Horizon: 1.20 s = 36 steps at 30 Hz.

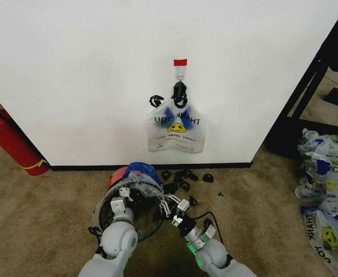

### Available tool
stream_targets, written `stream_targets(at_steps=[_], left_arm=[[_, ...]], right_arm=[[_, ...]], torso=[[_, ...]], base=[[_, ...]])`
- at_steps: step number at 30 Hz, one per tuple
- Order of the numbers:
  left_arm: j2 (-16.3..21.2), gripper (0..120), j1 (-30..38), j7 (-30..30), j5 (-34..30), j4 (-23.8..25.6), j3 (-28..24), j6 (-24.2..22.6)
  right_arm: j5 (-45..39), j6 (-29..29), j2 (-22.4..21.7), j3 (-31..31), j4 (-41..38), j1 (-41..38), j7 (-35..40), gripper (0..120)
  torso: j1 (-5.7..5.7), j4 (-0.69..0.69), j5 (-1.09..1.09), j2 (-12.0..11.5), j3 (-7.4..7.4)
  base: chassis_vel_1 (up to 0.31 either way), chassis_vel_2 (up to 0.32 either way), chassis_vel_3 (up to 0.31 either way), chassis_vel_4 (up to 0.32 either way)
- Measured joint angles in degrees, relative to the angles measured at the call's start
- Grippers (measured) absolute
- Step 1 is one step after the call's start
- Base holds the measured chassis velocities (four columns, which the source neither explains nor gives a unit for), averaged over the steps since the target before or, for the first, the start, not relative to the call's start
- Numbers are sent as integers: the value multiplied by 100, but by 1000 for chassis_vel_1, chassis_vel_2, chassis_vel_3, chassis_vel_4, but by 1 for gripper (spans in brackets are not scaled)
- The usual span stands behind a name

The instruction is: Pick up the garbage bag from the wall and place it over the trash bin.

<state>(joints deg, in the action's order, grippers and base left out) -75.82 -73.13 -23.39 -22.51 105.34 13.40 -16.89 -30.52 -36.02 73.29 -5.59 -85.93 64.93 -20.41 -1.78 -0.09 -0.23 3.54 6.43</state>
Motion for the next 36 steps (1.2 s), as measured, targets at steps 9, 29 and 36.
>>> stream_targets(at_steps=[9,29,36], left_arm=[[653,0,-863,592,791,1021,-950,347],[557,0,-1591,606,1430,2555,-201,1211],[476,0,-1543,559,1419,2340,-300,1223]], right_arm=[[-619,420,187,-147,158,-149,1043,1],[-2978,3760,-91,148,-1196,-312,4808,1],[-2873,3983,-41,199,-1178,-312,5021,1]], torso=[[1,-1,0,0,0],[0,1,1,0,0],[1,1,0,0,-1]], base=[[0,0,0,0],[0,0,0,0],[0,0,0,0]])
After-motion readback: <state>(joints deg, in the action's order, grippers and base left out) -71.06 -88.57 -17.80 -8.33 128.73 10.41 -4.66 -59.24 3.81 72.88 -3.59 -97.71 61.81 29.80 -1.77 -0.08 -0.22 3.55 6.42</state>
